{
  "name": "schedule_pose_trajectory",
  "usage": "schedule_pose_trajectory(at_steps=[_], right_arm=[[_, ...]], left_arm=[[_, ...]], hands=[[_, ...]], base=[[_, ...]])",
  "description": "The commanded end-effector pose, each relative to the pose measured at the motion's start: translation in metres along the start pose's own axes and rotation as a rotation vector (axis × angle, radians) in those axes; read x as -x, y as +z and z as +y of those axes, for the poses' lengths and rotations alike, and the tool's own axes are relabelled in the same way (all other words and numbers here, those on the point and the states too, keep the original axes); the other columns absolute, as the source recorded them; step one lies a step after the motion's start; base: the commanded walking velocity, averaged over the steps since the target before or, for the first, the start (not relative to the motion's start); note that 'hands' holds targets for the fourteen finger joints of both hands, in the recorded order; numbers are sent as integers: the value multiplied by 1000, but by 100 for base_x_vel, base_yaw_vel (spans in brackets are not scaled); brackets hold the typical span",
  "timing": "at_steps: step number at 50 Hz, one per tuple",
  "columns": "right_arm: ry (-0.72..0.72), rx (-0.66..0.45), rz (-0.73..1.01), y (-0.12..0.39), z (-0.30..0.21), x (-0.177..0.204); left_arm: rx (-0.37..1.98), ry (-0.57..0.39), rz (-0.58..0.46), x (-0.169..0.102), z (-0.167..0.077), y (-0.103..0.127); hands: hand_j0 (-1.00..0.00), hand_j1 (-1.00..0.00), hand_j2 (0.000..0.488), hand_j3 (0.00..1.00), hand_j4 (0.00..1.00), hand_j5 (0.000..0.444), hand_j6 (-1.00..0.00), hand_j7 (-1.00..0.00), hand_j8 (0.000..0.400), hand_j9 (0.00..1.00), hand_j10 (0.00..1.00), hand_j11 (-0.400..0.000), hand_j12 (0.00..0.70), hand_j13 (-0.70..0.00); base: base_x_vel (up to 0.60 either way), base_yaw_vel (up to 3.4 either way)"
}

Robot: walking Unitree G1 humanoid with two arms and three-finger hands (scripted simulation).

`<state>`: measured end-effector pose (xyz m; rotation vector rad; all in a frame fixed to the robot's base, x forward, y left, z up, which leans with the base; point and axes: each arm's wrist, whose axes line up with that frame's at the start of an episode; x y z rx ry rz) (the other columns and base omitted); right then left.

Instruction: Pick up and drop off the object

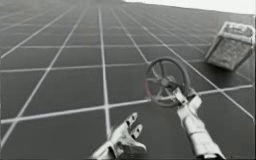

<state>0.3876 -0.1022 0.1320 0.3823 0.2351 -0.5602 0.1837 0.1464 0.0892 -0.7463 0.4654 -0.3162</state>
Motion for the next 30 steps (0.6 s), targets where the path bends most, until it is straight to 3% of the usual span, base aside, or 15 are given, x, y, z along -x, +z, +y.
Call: schedule_pose_trajectory(at_steps=[1, 30], right_arm=[[-4, -28, -22, 8, -4, -3], [-4, -28, -22, 8, -4, -3]], left_arm=[[-14, -6, 7, -2, -4, 1], [-14, -6, 7, -2, -4, 1]], hands=[[0, 0, 0, 1000, 1000, 0, 0, 0, 0, 1000, 1000, -400, 0, -700], [0, 0, 0, 1000, 1000, 0, 0, 0, 0, 1000, 1000, -400, 0, -700]], base=[[44, -26], [50, -18]])
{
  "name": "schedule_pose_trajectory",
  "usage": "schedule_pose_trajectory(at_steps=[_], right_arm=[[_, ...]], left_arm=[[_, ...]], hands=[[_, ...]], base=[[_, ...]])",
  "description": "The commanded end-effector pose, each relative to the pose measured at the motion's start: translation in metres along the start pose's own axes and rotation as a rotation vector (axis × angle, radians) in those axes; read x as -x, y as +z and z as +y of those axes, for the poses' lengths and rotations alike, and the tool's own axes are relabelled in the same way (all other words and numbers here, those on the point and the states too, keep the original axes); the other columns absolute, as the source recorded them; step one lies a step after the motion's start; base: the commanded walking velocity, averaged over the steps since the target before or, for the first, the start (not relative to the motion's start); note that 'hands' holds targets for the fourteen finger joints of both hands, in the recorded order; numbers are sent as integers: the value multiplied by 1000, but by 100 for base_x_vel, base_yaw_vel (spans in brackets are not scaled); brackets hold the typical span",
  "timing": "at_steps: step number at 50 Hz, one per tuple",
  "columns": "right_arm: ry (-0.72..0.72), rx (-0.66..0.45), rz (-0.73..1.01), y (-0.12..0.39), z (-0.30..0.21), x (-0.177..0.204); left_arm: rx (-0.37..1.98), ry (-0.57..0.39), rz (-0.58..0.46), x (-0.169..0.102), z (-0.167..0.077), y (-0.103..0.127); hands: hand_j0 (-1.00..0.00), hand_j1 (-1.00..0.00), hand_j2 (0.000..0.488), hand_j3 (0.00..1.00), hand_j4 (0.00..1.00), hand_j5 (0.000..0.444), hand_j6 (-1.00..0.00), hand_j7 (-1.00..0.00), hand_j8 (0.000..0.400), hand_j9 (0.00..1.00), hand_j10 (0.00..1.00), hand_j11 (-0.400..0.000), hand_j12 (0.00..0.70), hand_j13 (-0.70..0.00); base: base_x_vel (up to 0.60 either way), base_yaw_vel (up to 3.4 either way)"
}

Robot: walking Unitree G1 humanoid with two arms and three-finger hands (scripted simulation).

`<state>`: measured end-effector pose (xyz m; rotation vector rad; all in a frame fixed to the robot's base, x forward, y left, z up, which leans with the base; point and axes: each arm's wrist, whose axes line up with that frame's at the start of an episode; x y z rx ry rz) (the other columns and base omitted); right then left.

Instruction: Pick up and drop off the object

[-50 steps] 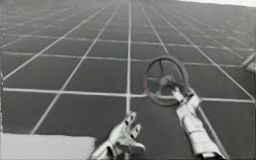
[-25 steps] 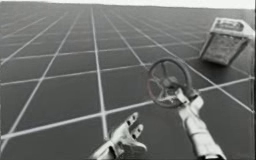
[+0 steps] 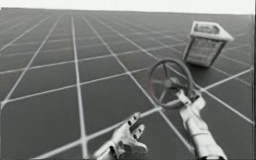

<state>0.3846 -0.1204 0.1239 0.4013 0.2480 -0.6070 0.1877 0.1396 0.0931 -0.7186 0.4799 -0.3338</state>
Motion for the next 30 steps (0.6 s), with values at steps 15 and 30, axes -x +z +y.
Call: schedule_pose_trajectory(at_steps=[15, 30], right_arm=[[43, -7, -31, 8, 14, 7], [43, -7, -31, 8, 14, 7]], left_arm=[[13, -2, -15, 3, 3, 0], [13, -2, -15, 3, 3, 0]], hands=[[0, 0, 0, 1000, 1000, 0, 0, 0, 0, 1000, 1000, -400, 0, -700], [0, 0, 0, 1000, 1000, 0, 0, 0, 0, 1000, 1000, -400, 0, -700]], base=[[57, -5], [58, 4]])
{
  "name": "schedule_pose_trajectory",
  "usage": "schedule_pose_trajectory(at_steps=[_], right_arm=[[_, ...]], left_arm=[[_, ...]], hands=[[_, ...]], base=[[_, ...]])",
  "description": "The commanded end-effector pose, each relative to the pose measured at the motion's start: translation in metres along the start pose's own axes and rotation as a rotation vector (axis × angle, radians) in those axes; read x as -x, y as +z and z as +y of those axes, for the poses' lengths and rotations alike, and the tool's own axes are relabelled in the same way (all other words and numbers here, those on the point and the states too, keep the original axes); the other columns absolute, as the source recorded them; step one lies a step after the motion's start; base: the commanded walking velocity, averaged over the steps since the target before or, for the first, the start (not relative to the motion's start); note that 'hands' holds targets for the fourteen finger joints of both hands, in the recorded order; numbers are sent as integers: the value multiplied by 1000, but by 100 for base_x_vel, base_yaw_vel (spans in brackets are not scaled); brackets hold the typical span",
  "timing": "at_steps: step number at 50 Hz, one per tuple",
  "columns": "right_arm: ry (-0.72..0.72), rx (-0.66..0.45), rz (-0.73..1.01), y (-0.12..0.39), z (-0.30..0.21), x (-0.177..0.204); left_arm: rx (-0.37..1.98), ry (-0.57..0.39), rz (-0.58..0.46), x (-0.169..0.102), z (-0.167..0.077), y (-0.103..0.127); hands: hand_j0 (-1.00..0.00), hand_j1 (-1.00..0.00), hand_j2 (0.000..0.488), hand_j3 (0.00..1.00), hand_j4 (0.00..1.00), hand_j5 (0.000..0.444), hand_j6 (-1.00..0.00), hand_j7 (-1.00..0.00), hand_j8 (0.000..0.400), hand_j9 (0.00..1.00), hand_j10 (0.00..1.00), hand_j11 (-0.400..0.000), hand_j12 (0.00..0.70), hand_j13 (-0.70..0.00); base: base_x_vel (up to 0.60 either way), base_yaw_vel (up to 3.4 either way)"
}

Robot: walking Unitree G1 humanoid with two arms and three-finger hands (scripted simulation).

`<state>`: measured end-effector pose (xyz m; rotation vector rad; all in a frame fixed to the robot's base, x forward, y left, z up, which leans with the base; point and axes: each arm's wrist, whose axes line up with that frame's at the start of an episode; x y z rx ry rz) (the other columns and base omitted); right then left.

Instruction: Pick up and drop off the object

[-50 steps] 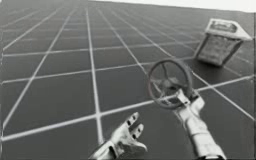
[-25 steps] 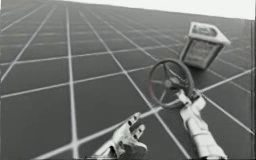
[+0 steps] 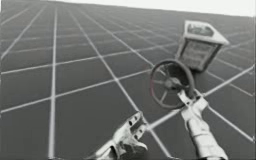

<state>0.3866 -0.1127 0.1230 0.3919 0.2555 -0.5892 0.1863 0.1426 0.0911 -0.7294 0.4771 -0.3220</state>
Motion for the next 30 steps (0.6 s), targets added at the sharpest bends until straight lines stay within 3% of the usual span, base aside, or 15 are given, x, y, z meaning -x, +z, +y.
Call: schedule_pose_trajectory(at_steps=[1, 30], right_arm=[[28, -20, -39, 12, 7, 5], [28, -20, -39, 12, 7, 5]], left_arm=[[1, -9, -7, 1, 0, 0], [1, -9, -7, 1, 0, 0]], hands=[[0, 0, 0, 1000, 1000, 0, 0, 0, 0, 1000, 1000, -400, 0, -700], [0, 0, 0, 1000, 1000, 0, 0, 0, 0, 1000, 1000, -400, 0, -700]], base=[[57, 5], [55, 8]])
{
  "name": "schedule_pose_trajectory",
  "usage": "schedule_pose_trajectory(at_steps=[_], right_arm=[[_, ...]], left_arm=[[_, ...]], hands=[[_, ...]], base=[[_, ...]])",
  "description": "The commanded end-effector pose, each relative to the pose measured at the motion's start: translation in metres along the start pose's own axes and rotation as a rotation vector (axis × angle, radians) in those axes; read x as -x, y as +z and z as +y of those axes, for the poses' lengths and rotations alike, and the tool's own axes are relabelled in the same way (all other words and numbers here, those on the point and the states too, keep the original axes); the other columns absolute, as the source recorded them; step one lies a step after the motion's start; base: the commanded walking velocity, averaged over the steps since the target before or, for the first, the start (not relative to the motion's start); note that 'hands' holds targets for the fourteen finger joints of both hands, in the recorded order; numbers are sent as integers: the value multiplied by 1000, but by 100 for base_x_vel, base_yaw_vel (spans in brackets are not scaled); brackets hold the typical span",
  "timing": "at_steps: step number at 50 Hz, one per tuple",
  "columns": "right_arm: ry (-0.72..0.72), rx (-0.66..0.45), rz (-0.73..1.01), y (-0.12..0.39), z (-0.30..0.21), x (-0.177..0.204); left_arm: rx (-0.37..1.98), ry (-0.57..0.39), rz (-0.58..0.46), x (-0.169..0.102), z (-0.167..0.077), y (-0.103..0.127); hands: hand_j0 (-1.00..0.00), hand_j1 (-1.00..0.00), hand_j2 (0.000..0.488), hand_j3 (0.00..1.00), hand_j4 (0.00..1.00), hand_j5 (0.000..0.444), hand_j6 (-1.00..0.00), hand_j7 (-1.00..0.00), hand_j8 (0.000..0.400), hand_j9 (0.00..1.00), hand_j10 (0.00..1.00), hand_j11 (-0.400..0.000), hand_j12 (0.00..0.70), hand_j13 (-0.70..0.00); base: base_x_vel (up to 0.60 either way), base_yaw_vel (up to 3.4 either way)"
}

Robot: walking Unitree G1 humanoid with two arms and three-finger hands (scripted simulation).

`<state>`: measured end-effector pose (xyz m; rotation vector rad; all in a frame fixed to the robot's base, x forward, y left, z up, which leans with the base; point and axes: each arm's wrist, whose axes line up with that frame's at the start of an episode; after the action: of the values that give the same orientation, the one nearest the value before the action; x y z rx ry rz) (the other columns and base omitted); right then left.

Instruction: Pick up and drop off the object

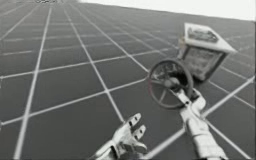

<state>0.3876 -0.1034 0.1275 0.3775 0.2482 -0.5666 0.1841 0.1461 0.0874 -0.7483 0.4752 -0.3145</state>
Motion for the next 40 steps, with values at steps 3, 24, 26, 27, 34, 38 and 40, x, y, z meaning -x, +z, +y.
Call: schedule_pose_trajectory(at_steps=[3, 24, 26, 27, 34, 38, 40], right_arm=[[5, -35, -32, 11, -2, -1], [5, -35, -32, 11, -2, -1], [5, -35, -32, 11, -2, -1], [5, -35, -32, 11, -2, -1], [5, -35, -32, 11, -2, -1], [5, -35, -32, 11, -2, -1], [5, -35, -32, 11, -2, -1]], left_arm=[[-18, -10, -1, -1, -5, 2], [-18, -10, -1, -1, -5, 2], [-18, -10, -1, -1, -5, 2], [-18, -10, -1, -1, -5, 2], [-18, -10, -1, -1, -5, 2], [-18, -10, -1, -1, -5, 2], [-18, -10, -1, -1, -5, 2]], hands=[[0, 0, 0, 1000, 1000, 0, 0, 0, 0, 1000, 1000, -400, 0, -700], [0, 0, 0, 1000, 1000, 0, 0, 0, 0, 1000, 1000, -400, 0, -700], [0, 0, 0, 1000, 1000, 0, 0, 0, 0, 1000, 1000, -400, 0, -700], [0, 0, 0, 1000, 1000, 0, 0, 0, 0, 1000, 1000, -400, 0, -700], [0, 0, 0, 1000, 1000, 0, 0, 0, 0, 1000, 1000, -400, 0, -700], [0, 0, 0, 1000, 1000, 0, 0, 0, 0, 1000, 1000, -400, 0, -700], [0, 0, 0, 1000, 1000, 0, 0, 0, 0, 1000, 1000, -400, 0, -700]], base=[[55, 9], [55, 10], [55, 8], [55, 10], [54, 11], [55, 10], [56, 7]])
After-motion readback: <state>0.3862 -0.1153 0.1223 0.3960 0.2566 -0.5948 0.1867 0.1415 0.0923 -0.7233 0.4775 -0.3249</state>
